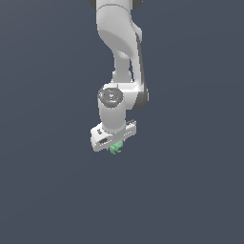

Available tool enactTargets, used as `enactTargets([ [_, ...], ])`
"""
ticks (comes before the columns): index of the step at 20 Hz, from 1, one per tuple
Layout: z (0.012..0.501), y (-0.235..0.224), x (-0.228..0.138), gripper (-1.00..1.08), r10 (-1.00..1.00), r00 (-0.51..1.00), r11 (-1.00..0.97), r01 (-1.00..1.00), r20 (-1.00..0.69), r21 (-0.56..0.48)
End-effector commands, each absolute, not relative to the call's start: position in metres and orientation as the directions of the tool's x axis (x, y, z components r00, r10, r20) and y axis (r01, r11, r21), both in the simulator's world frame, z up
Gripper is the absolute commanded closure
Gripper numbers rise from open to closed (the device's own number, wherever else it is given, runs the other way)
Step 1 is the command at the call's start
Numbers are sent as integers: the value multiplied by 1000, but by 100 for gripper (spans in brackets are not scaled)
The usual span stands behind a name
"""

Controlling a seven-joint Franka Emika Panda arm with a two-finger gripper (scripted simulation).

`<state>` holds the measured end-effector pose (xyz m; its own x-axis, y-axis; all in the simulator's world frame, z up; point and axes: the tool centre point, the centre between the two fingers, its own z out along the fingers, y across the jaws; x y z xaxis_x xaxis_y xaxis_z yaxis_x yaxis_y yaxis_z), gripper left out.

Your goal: Pick up the object and move it to a goal position.

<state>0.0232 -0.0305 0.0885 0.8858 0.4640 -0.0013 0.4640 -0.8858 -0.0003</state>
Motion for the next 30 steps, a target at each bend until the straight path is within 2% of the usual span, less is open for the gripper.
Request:
enactTargets([
  [1, 106, -23, 16, 108, 464, 886, -886, 464, 0, 0],
  [30, 369, 93, -94, 108, 465, 885, -885, 465, -1, 1],
])
